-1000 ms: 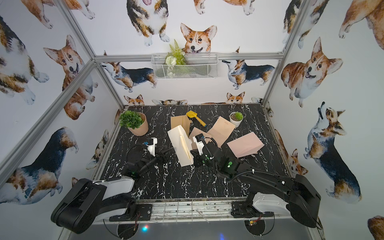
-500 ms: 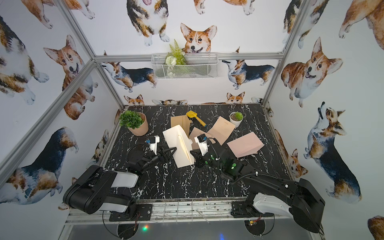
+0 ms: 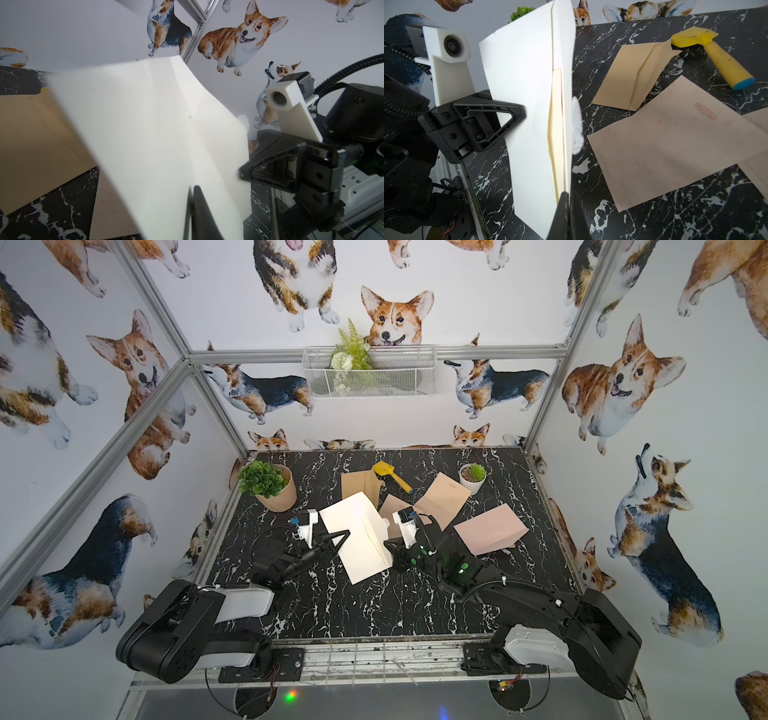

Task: Take the letter paper out of the envelope
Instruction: Pick up the envelope from the center of the board.

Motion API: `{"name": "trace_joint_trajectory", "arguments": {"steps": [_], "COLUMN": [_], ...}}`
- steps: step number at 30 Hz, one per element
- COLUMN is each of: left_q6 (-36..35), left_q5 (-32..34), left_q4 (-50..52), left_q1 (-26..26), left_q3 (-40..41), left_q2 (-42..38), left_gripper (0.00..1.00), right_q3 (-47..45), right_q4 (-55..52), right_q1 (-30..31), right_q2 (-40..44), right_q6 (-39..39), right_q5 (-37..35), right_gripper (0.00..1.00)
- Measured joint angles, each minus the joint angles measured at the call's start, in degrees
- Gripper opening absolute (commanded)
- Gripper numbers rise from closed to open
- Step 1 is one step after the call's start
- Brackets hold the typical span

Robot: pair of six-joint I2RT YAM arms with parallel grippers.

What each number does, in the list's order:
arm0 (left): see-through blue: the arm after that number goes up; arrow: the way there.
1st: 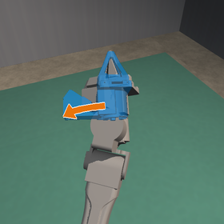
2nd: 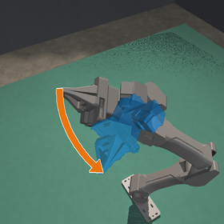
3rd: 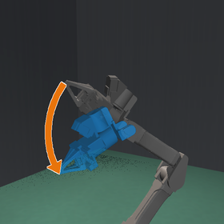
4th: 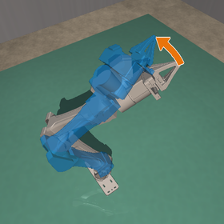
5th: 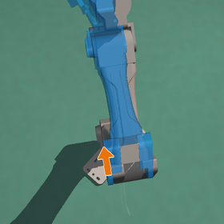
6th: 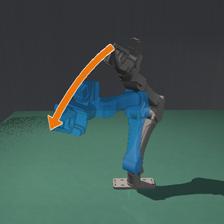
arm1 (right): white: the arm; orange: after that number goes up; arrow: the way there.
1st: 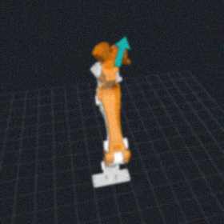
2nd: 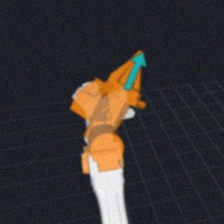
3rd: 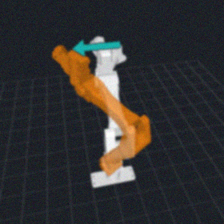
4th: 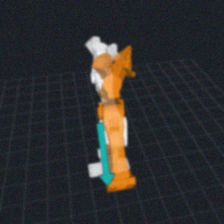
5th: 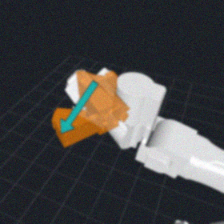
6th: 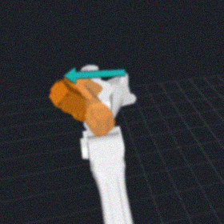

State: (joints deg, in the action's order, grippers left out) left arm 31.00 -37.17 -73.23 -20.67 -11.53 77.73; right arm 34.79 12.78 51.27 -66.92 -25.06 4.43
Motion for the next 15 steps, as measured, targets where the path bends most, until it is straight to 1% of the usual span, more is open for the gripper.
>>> {"name": "trace_joint_trajectory", "arguments": {"steps": [1,6,9,12,15], "left_q6": [-0.1,-0.6,-0.6,-1.0,-1.0], "left_q5": [0.0,-0.4,-0.9,-0.3,-0.2], "left_q4": [0.4,2.1,2.3,3.0,4.0], "left_q1": [0.0,0.0,0.0,0.0,0.0], "left_q3": [0.0,-0.2,-0.3,-0.3,-0.3], "left_q2": [-0.3,-1.1,-1.4,-1.6,-1.7], "left_gripper": [0.00,0.00,0.00,0.00,0.00], "right_q3": [0.0,0.0,0.0,0.2,0.5], "right_q4": [0.0,-1.1,-2.1,-5.0,-7.4], "right_q1": [0.0,0.0,0.0,0.0,0.0], "right_q2": [0.0,1.1,2.1,4.8,6.6], "right_q6": [-0.4,-0.4,-0.4,-0.6,-0.4], "right_q5": [0.0,-0.5,-1.3,-4.0,-7.0], "right_gripper": [0.00,0.01,0.12,0.19,0.22]}}
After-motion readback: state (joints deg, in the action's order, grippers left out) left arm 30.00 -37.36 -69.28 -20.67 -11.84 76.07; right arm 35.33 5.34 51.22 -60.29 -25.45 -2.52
